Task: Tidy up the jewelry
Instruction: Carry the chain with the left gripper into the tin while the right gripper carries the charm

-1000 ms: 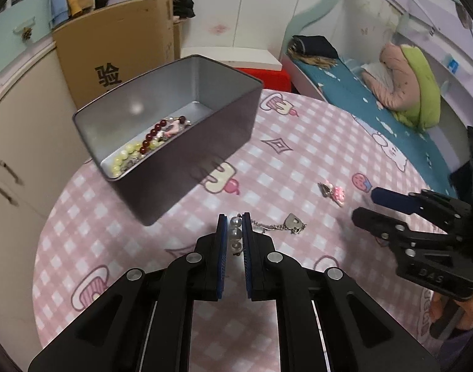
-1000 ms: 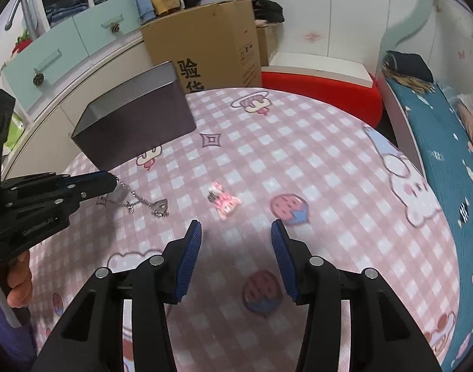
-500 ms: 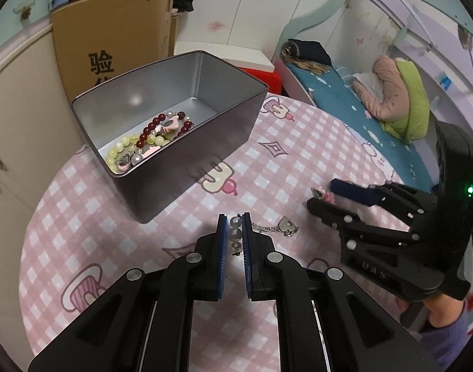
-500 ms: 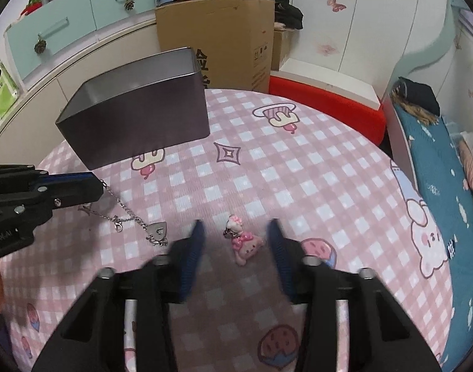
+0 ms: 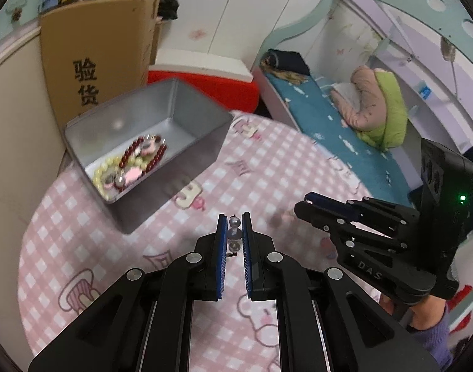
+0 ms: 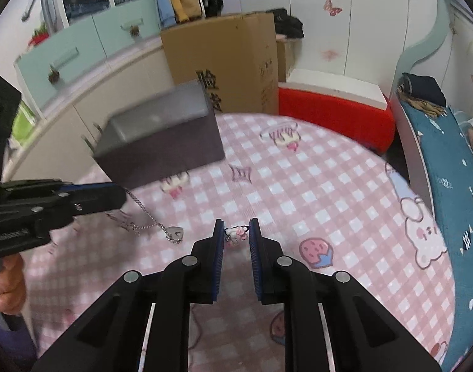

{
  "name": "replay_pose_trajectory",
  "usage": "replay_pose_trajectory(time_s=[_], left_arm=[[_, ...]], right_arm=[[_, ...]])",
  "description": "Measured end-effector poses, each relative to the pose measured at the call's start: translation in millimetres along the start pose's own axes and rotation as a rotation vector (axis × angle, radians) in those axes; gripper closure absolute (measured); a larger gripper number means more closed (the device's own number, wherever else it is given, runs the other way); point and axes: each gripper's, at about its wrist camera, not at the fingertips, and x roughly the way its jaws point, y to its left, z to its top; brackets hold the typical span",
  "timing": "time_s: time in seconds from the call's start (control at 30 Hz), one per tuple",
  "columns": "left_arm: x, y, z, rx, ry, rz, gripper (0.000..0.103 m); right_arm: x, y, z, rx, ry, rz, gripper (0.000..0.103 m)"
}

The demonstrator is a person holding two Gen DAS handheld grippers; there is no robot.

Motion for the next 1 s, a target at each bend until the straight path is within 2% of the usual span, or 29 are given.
replay_pose_trajectory(time_s=[0.2, 0.5, 0.8, 1.0], left_arm=[[-24, -18, 19, 0.057, -0.05, -0.003, 0.093], [-61, -29, 57, 0.118, -0.135, 0.063, 0.093], [-86, 0, 90, 0.085, -0.2, 0.129, 0.093], [-71, 29, 95, 0.048, -0.166, 0.151, 0.093]], right_arm=[[-27, 5, 20, 0.019, -0.062, 0.034, 0.087], [-44, 30, 59, 0.0, -0.127, 0.068, 0.087], [-24, 54, 94, -0.018, -0.136, 0.098, 0.087], [5, 66, 104, -0.021, -0.1, 0.111, 0.087]])
